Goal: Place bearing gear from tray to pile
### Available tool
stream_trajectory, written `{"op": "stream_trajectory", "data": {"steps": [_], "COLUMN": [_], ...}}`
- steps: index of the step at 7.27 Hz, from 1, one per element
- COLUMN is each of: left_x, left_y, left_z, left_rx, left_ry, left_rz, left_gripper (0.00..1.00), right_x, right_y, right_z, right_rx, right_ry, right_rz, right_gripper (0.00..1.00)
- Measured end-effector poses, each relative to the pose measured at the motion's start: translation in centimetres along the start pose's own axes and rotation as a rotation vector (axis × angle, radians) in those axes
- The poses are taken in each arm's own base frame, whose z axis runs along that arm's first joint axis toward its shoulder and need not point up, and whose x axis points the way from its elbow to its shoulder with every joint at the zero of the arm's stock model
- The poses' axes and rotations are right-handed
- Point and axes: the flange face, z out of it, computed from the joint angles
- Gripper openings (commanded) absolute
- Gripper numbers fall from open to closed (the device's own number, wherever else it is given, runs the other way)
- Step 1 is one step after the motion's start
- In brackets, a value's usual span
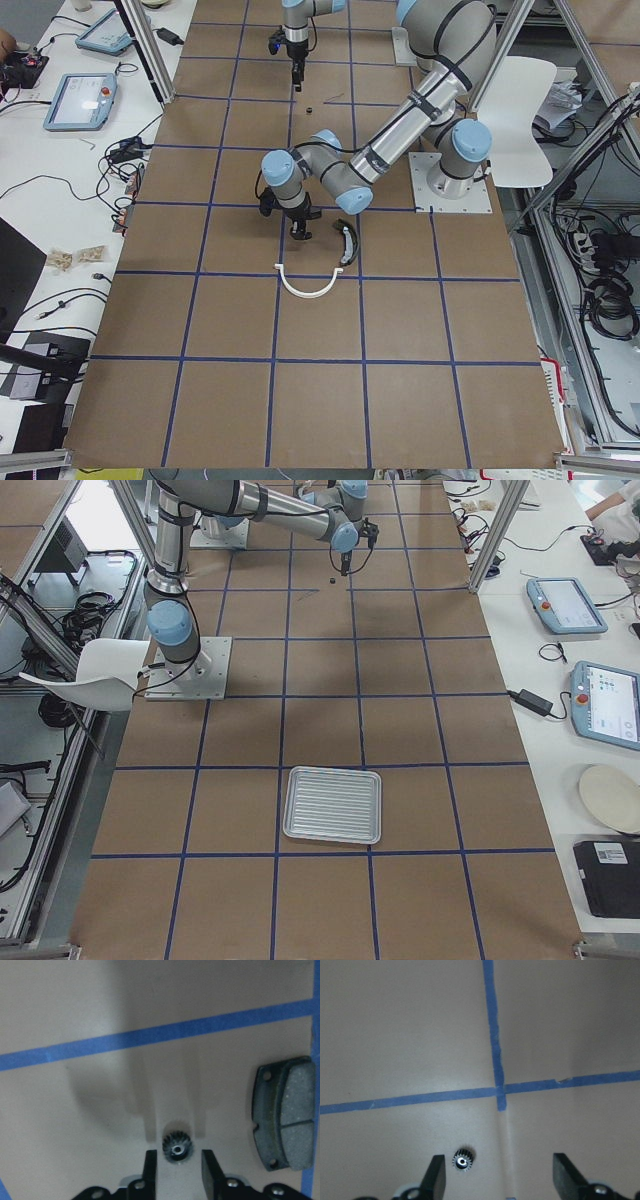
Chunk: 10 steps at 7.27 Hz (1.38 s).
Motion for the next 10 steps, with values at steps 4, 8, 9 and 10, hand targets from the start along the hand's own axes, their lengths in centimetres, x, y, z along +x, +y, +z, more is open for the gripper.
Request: {"op": "stream_trajectory", "data": {"steps": [4, 8, 9, 10], "left_x": [14.0, 34.2, 38.8, 42.1], "left_y": [-4.7, -6.4, -6.1, -5.6], "left_z": [-6.4, -6.9, -6.1, -5.1], "left_rx": [0.052, 0.095, 0.093, 0.091], "left_ry": [-0.031, -0.01, -0.017, -0.022], "left_rz": [-0.071, -0.077, -0.061, -0.041], "left_gripper": [1.0, 1.0, 1.0, 1.0], "right_x": [12.1, 13.5, 13.8, 14.0], "right_y": [-1.0, 1.6, 1.6, 1.6], "right_z": [-15.0, -26.2, -26.4, -26.8], "right_rx": [0.04, 0.026, 0.034, 0.055], "right_ry": [0.016, 0.063, 0.07, 0.07], "right_rz": [-0.158, -0.263, -0.318, -0.338], "right_gripper": [1.0, 1.0, 1.0, 1.0]}}
